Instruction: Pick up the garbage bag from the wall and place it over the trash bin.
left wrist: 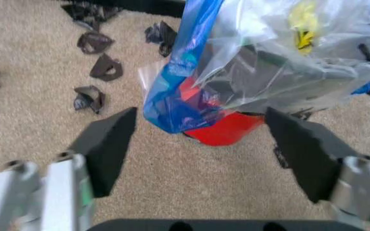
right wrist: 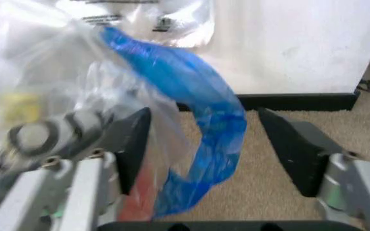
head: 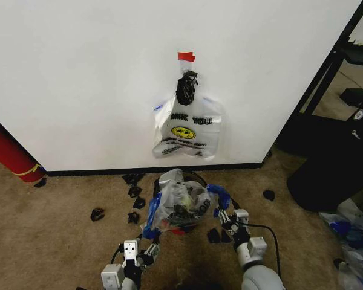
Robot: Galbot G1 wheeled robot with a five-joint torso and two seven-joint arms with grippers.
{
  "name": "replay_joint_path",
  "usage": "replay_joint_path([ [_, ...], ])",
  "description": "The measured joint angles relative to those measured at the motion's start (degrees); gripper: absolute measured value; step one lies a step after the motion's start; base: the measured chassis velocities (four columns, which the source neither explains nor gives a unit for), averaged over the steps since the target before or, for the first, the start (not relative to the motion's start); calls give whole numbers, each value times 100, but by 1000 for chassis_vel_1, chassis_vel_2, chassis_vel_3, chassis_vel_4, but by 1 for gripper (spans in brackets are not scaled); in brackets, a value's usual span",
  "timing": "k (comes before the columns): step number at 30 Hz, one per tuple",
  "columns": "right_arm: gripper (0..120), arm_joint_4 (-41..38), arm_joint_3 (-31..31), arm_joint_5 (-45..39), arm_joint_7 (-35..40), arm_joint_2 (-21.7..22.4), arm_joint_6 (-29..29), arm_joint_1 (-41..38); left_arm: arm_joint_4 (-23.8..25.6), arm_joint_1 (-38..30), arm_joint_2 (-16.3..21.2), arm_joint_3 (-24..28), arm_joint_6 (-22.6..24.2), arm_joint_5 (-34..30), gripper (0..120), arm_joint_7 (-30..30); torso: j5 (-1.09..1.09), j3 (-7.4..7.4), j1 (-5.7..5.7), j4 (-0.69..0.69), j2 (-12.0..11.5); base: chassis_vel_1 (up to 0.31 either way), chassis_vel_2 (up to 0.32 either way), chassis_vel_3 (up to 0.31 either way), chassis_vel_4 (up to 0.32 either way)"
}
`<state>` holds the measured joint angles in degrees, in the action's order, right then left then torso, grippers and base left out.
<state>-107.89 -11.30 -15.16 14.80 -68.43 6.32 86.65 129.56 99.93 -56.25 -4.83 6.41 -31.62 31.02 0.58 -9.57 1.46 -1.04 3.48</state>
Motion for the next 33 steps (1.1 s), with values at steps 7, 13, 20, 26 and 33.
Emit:
replay_joint_path([
  [7,90,-173,-145,174,-120,-16,310,261,325,231,102,-67,-45,296,100,7,0,0,0,0,0,0,0,0,0],
  [13,100,-421,-301,187,-138,6,411,418,781,446,393,-262,-137,478,100,106,0,-1,0,1,0,0,0,0,0],
  [20,100,-622,-451,150,-145,-25,443,569,1310,27,747,-1173,69,-440,100,87,0,-1,0,0,0,0,0,0,0],
  [26,100,-856,-675,92,-313,-89,749,700,942,-1820,1343,-1479,495,-2138,100,-34,3,-2,1,-4,0,0,0,0,0],
  [33,100,-974,-838,160,-678,-15,1405,445,-13,-2340,1760,-1298,360,-2012,100,-913,2,-2,1,6,0,0,0,0,0],
])
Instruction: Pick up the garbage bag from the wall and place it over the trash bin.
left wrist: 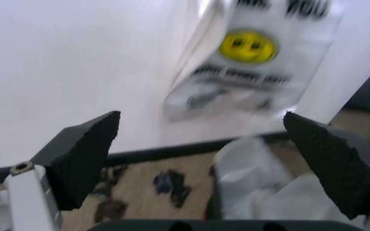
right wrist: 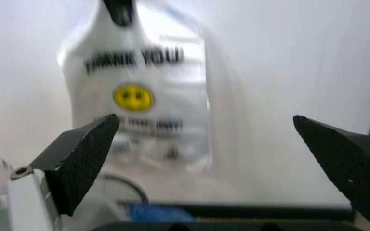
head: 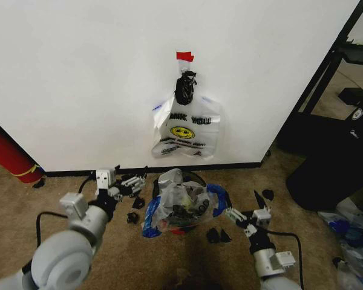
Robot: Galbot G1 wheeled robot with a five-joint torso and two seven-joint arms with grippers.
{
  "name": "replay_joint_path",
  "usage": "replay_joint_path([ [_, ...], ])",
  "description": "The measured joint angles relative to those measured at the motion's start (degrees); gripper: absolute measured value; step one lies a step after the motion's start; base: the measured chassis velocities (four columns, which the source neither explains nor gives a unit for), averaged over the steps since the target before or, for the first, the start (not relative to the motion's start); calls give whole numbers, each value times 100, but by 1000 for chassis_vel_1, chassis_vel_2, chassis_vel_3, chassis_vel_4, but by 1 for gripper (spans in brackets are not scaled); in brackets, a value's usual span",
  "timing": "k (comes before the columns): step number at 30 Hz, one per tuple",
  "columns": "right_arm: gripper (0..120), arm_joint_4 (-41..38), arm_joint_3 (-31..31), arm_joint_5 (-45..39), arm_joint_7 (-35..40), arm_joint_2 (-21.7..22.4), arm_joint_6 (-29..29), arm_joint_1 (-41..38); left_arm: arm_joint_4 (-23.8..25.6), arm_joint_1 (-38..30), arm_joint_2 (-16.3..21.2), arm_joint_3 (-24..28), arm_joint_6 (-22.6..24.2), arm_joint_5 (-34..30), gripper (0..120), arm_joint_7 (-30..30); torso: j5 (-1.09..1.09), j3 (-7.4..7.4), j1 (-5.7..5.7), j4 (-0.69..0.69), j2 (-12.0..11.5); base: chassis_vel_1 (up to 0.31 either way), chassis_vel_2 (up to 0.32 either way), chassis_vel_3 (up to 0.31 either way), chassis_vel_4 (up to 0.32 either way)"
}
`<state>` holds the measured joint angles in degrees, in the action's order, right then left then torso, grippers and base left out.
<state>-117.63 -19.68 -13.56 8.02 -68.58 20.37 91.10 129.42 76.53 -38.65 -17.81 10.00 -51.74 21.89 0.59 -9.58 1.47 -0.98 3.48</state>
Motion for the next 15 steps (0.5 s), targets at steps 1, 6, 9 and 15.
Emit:
replay_joint_path([
  [1,100,0,0,0,0,0,0,0,0,0,0,0,0,0,100,0,0,0,0,0,0,0,0,0,0],
  [6,100,-265,-459,68,-183,-120,335,554,-810,-951,208,747,271,-27,100,-427,-1,0,0,-7,0,0,0,0,0],
  [9,100,-377,-601,65,-252,-199,417,742,-1066,-1487,294,1175,419,-92,100,-521,1,0,0,-7,0,0,0,0,0],
  [15,100,-632,-890,-37,-391,-346,558,1113,-1676,-2790,288,2196,700,-215,100,-702,-2,1,0,-6,0,0,0,0,0],
])
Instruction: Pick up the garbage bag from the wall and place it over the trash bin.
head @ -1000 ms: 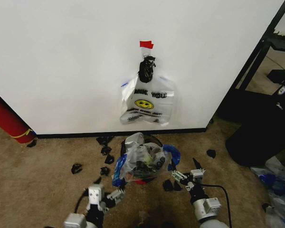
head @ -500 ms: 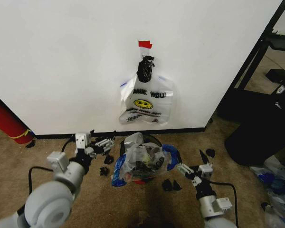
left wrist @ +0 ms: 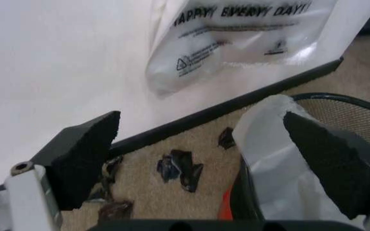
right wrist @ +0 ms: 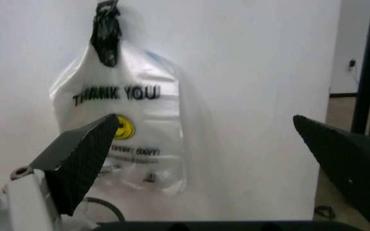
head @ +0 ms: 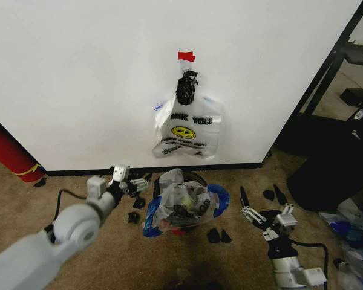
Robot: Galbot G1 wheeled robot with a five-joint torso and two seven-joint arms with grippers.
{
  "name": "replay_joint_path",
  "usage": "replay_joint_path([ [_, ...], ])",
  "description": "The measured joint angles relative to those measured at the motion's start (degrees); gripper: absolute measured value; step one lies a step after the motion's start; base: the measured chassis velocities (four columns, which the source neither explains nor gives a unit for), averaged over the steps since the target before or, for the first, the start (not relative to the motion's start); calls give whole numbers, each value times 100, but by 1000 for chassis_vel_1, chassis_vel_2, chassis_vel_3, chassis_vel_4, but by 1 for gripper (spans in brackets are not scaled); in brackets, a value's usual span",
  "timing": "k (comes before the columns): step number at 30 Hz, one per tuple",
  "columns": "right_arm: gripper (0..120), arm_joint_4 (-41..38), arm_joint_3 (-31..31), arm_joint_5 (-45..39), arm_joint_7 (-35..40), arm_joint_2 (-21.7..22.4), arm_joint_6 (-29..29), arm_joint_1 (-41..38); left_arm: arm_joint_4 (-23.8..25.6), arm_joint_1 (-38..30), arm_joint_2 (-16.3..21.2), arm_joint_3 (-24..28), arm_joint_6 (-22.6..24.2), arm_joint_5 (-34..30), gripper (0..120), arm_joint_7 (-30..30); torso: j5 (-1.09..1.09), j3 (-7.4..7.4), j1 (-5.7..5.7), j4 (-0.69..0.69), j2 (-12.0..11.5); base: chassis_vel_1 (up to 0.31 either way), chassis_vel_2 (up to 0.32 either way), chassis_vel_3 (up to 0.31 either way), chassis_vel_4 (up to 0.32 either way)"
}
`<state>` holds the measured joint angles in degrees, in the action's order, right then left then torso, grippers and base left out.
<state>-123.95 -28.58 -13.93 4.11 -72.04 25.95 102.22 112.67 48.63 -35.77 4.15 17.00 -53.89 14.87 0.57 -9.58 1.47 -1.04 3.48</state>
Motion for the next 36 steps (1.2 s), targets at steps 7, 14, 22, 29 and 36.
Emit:
replay_joint_path([
  [7,100,-30,-140,-66,-52,-95,79,138,-608,-1027,-404,874,173,-268,100,-43,0,0,0,-1,0,0,0,0,0],
  [14,100,-96,-177,-114,-79,-20,42,130,-1120,-1959,-603,1987,461,-362,100,-64,-1,0,0,0,0,0,0,0,0],
  [22,100,-97,-166,-149,-99,-26,37,127,-1477,-2310,-662,2428,586,-339,100,-180,1,0,0,0,0,0,0,0,0],
  [29,100,-114,-147,-186,-101,-11,13,108,-1515,-2336,-716,2619,659,-264,100,-243,0,0,0,2,0,0,0,0,0],
  [36,100,-180,-75,-189,-103,-20,-29,118,-1782,-2597,-932,2903,778,-271,100,-180,1,0,0,-1,0,0,0,0,0],
])
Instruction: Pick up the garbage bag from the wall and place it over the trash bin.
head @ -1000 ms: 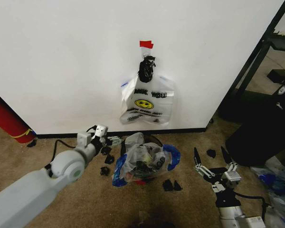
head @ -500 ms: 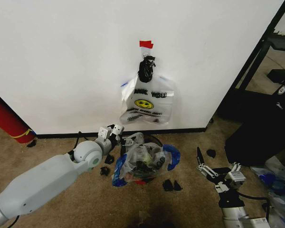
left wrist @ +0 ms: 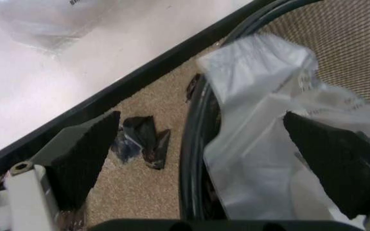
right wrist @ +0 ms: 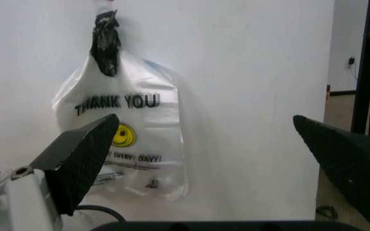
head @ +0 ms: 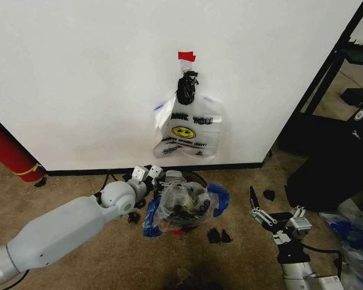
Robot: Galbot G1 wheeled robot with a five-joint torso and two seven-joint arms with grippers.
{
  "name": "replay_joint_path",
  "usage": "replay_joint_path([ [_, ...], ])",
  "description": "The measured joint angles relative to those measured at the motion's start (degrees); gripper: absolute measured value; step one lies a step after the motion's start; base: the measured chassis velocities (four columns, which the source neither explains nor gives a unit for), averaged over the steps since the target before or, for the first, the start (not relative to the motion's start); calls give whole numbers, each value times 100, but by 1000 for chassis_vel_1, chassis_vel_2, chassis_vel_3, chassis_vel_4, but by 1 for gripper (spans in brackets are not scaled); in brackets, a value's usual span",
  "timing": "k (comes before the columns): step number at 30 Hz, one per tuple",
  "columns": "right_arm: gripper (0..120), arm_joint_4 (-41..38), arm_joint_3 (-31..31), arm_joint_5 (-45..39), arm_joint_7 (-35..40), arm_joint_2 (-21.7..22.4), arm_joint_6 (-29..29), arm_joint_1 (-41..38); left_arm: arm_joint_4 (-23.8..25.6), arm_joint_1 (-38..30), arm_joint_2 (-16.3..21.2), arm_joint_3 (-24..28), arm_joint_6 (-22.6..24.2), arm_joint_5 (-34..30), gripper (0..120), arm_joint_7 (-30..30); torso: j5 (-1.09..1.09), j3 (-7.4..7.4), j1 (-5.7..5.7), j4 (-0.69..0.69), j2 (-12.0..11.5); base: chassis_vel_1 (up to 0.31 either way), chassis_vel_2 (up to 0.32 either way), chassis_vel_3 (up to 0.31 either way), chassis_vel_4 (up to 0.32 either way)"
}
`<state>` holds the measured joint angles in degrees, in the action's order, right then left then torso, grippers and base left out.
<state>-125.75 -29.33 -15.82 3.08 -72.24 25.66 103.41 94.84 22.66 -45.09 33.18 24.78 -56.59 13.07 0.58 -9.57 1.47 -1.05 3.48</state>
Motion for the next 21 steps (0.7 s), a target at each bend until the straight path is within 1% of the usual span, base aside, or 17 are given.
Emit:
replay_joint_path([
  [7,100,4,2,-24,-6,-46,4,18,-198,-186,-62,263,140,12,100,44,-1,0,0,1,0,0,0,0,0],
  [11,100,20,27,-17,-7,-67,10,18,-195,-198,-67,272,170,-28,100,56,0,0,0,1,1,0,0,0,0],
  [15,100,57,36,-11,-7,-77,10,9,-38,-202,9,180,237,-266,100,113,1,0,0,1,1,0,0,0,0],
  [18,100,112,41,0,-5,-75,10,-14,194,-204,121,36,324,-582,99,191,0,0,0,2,1,0,0,0,0],
  [21,100,154,60,14,0,-70,10,-53,289,-217,145,-97,395,-929,97,267,0,0,0,2,1,0,0,0,0],
])
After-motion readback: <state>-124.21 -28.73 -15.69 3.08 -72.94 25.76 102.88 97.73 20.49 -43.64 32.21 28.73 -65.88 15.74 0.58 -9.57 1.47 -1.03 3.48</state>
